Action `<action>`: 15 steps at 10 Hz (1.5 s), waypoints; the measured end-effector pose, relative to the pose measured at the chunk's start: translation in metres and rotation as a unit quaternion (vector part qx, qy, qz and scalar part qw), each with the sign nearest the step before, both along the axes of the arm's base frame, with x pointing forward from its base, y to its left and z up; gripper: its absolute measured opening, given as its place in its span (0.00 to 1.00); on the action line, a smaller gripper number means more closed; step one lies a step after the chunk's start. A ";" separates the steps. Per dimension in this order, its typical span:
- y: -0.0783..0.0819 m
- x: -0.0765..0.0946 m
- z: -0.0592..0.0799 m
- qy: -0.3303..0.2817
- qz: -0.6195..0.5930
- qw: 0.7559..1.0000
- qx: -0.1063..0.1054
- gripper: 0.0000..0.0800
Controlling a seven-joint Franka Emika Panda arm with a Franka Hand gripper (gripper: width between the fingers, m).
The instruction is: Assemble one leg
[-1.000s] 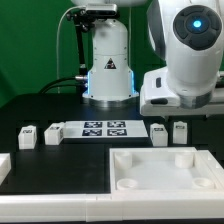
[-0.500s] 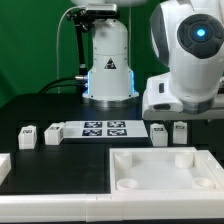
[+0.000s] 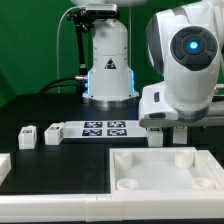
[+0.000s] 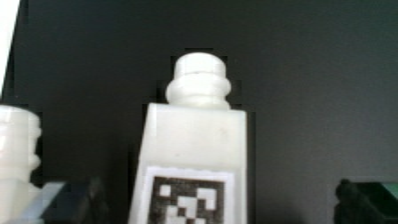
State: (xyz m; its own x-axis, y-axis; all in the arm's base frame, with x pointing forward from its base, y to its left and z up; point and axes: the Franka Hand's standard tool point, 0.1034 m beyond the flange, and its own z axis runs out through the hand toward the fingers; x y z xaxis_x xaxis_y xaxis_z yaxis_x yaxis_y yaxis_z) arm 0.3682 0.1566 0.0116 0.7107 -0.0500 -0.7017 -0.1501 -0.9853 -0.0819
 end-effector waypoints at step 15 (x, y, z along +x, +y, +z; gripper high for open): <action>-0.019 0.005 0.053 0.018 0.015 1.000 0.018 0.36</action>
Offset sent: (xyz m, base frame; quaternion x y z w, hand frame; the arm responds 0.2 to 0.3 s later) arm 0.0001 -0.0012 -0.0001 -0.0084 -0.0050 0.0048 0.9999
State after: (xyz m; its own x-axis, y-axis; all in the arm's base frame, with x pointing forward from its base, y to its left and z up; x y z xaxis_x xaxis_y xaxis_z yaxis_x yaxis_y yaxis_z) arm 0.3737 0.1372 0.0646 0.6851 -0.0035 -0.7284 -0.1239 -0.9860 -0.1118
